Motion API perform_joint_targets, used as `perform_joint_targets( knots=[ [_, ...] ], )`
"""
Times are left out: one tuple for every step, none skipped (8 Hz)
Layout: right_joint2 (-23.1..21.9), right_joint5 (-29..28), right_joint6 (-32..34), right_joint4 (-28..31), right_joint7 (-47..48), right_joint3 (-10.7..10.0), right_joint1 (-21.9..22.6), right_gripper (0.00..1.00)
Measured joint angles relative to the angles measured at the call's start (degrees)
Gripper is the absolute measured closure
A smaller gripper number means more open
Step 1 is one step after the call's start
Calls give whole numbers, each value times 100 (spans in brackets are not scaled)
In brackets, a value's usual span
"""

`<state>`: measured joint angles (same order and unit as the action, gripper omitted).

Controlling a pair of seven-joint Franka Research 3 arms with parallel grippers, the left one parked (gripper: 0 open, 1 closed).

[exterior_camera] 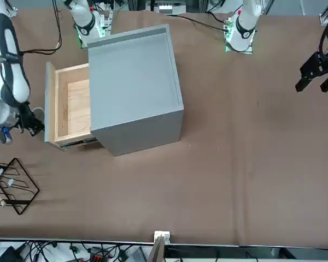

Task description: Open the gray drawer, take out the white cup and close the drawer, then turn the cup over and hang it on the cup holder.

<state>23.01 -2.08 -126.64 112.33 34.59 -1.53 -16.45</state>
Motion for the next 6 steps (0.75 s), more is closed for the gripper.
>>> perform_joint_targets(
  knots=[
    [90, 0, -42, -7, 60, 1, 19, 94],
    [153, -26, -59, -41, 87, 8, 27, 91],
    [177, -30, -60, -94, 95, 9, 32, 81],
    [198, -30, -59, -155, 97, 9, 35, 77],
    [202, -30, -51, -231, 98, 11, 60, 62],
    [176, -30, 57, -337, 96, 12, 110, 42]
  ],
)
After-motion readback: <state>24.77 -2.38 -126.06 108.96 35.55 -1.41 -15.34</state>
